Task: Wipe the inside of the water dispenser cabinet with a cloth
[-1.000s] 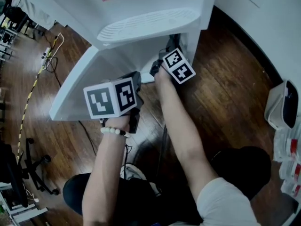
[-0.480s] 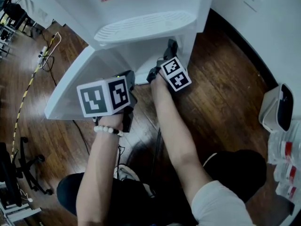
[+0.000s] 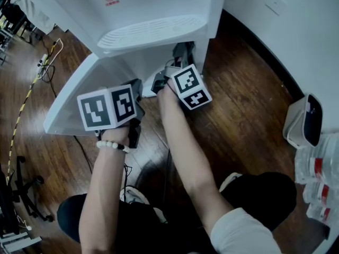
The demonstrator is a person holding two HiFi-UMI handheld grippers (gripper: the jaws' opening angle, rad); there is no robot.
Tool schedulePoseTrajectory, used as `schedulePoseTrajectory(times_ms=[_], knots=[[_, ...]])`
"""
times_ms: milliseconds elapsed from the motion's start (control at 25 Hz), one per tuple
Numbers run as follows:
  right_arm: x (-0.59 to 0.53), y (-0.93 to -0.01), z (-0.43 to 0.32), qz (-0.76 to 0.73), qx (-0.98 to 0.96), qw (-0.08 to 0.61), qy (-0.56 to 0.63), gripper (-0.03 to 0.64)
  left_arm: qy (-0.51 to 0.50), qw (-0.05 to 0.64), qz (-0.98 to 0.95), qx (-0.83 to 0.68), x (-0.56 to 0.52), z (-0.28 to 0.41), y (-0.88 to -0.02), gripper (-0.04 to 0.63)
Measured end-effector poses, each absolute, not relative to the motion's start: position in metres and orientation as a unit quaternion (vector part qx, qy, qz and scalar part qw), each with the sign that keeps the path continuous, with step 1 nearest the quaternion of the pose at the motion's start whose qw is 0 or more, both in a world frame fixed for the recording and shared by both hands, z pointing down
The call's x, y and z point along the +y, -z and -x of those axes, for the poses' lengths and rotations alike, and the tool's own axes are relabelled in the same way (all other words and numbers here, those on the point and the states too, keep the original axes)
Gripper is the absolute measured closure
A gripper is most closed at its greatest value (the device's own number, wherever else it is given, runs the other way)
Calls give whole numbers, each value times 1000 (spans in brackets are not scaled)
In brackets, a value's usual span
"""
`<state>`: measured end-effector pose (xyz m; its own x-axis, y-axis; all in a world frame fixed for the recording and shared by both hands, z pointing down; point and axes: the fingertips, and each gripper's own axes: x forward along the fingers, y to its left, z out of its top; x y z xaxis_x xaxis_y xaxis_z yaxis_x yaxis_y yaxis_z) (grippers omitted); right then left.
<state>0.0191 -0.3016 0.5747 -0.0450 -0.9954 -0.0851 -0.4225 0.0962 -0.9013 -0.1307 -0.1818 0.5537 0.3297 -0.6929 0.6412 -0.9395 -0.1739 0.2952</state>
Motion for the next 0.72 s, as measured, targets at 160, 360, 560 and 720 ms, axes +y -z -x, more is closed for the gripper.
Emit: schedulePoseTrajectory(times_ms=[160, 360, 560, 720], knots=[[-291, -547, -24, 554, 636, 418, 337, 572, -183, 332, -746, -547, -182, 126, -552, 598], [-291, -565, -24, 554, 623, 419, 360, 572, -185, 331, -746, -548, -181, 123, -552, 598], [-294, -613, -24, 588, 606, 379, 379, 572, -187, 331, -744, -550, -182, 125, -553, 598], [-295, -663, -23, 615, 595, 332, 398, 572, -188, 334, -740, -552, -183, 126, -557, 598]])
